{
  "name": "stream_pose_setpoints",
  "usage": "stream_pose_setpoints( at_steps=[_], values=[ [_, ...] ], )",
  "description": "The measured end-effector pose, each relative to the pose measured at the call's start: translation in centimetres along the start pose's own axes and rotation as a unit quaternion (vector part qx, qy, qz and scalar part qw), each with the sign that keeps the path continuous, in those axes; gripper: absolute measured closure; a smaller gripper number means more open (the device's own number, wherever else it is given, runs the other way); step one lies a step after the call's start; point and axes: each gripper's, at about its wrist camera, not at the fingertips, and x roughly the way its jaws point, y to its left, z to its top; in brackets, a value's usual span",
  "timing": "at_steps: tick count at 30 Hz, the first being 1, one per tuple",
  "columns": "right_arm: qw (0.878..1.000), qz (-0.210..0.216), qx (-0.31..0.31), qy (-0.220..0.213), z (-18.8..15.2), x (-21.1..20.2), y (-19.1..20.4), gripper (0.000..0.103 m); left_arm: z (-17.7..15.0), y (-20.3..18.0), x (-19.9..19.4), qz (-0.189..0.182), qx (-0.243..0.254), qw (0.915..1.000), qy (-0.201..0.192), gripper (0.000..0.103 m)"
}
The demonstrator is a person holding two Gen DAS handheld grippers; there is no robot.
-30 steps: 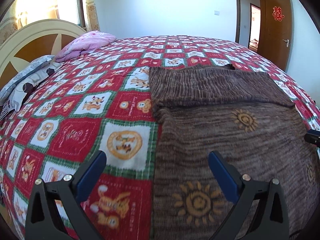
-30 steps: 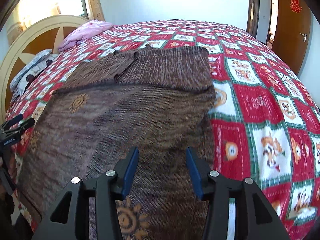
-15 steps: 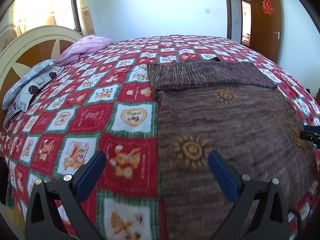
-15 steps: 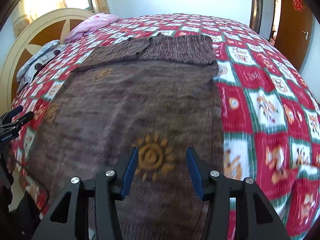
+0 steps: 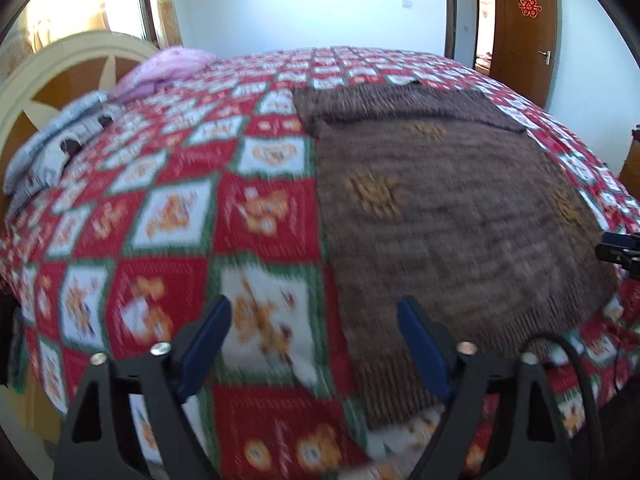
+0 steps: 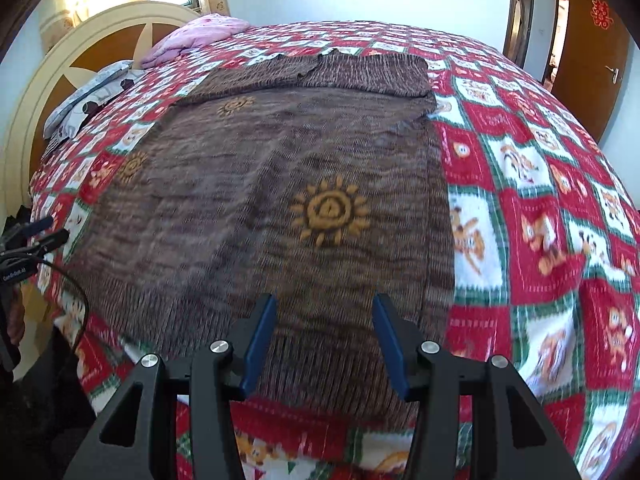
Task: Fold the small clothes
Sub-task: 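Fold the held edge inward with the right tool and release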
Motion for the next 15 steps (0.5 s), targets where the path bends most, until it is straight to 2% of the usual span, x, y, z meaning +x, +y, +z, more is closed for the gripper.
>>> stream_pose_setpoints(
  at_steps=[2, 5, 9, 15],
  values=[
    [1.0, -0.001, -0.001, -0.002, -0.4, -0.1, 0.1, 0.051, -1.1, -0.3, 0.1, -0.025, -0.01, 0.9995, 0.018, 0.038],
    [1.0, -0.008, 0.0, -0.01, -0.7, -0.2, 0.1, 0.051, -2.3, -1.0, 0.2, -0.059, -0.018, 0.9973, 0.041, 0.057],
    [1.0, -0.006, -0.001, -0.02, -0.9, -0.3, 0.1, 0.051, -3.2, -1.8, 0.4, -0.093, -0.026, 0.9934, 0.062, 0.061],
    [1.0, -0.007, -0.005, -0.02, -1.2, -0.2, 0.2, 0.051, -3.2, -1.6, 0.7, -0.093, -0.04, 0.9927, 0.066, 0.062]
  ],
)
